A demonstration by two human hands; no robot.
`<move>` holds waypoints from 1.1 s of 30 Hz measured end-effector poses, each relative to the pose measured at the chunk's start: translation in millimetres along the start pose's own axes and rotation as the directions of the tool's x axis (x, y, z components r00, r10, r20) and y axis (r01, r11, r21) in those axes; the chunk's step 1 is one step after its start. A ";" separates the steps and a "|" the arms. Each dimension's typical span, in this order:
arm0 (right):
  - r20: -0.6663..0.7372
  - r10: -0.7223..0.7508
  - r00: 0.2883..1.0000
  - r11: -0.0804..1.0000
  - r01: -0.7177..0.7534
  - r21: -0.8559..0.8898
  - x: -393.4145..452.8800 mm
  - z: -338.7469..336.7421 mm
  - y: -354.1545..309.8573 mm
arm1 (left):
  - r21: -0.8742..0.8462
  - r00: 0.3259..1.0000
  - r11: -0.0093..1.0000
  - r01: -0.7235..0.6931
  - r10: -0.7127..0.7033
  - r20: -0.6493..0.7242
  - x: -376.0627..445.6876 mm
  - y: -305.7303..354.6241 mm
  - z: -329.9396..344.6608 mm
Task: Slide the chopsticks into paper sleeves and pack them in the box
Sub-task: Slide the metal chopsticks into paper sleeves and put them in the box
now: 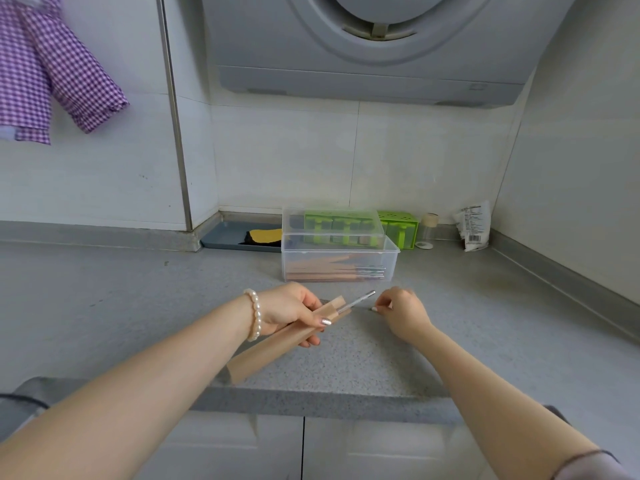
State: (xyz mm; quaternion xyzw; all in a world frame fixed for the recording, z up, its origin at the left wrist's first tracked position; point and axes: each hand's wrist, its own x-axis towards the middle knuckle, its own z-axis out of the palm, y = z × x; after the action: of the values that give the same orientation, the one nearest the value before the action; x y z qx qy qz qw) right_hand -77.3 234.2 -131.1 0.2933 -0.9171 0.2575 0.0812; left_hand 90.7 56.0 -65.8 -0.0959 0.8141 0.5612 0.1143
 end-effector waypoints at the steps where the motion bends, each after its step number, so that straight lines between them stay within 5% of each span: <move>1: -0.003 0.014 1.000 0.999 -0.014 0.049 1.0 -5.5 -1.4 | 0.008 1.000 1.000 0.006 -0.006 -0.010 -0.1 -0.7 -1.1; 5: 0.048 0.061 0.997 0.883 -0.076 0.463 -1.8 -54.5 -6.1 | 0.014 0.998 1.000 0.013 -0.012 -0.059 -0.2 -1.9 -5.9; 10: 0.198 -0.064 0.978 0.395 -0.158 0.905 -10.0 -126.9 1.2 | -0.001 0.996 1.000 -0.024 0.023 -0.090 2.3 3.3 -8.3; 13: 0.240 -0.154 0.959 0.456 -0.146 0.878 -15.6 -149.4 6.4 | 0.006 0.997 1.000 -0.025 0.025 -0.067 3.5 5.4 -6.7; 19: 0.122 -0.006 0.992 0.647 -0.089 0.757 -11.7 -161.5 25.7 | 0.008 0.999 1.000 -0.029 0.030 -0.037 2.0 7.5 -3.8; 25: -0.004 0.071 0.997 0.721 -0.048 0.691 -9.1 -161.7 32.8 | 0.019 0.998 0.999 -0.034 0.035 -0.043 -1.2 8.7 -1.6; 33: 0.053 0.040 0.998 0.779 -0.064 0.624 -13.7 -156.2 24.6 | 0.045 0.999 0.998 -0.036 0.038 -0.038 -2.7 9.4 0.9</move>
State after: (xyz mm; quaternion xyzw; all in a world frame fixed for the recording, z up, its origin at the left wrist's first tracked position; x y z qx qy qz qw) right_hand -80.7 339.3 -12.2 0.2830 -0.7889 0.5437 -0.0446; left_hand 90.7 60.2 -56.9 -0.0893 0.8300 0.5432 0.0901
